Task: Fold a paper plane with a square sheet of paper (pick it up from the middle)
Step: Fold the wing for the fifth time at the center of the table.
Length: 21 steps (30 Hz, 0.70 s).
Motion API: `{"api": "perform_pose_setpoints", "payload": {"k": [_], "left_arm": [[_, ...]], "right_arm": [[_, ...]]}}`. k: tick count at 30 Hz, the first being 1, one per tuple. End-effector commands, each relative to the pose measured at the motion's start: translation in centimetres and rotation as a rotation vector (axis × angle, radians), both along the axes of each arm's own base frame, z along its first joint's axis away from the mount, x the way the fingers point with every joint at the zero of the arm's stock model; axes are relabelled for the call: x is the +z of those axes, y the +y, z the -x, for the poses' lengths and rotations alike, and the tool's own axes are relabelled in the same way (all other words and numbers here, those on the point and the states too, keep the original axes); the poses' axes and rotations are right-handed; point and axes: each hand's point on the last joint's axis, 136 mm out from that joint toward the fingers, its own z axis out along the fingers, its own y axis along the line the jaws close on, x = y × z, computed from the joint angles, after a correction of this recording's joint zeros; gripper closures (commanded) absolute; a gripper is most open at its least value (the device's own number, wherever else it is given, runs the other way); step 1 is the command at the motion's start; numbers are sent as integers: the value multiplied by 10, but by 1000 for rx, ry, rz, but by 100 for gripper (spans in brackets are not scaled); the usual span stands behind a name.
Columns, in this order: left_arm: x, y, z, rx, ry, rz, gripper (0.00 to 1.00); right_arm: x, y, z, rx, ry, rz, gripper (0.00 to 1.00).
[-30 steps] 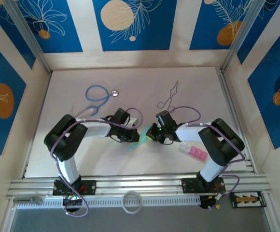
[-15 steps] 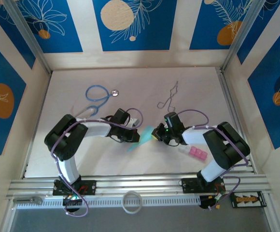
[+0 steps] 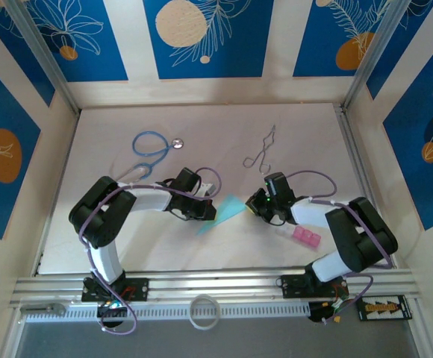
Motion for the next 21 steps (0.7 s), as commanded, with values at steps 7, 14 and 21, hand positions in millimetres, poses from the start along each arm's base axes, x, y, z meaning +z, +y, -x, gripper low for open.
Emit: {"api": "perform_pose_setpoints", "payload": {"k": [7,14,21], "left_arm": [[-45,40,43,-3,169,-188,100],[-42,39,41,6,166,-183,100],[-43,37,42,4,181,-175,100]], "right_arm": [[11,35,-7,127,-49,12,92],[-35,8,7,27,67,76,93],[-30,-19,-6,8,-2,63,92]]}}
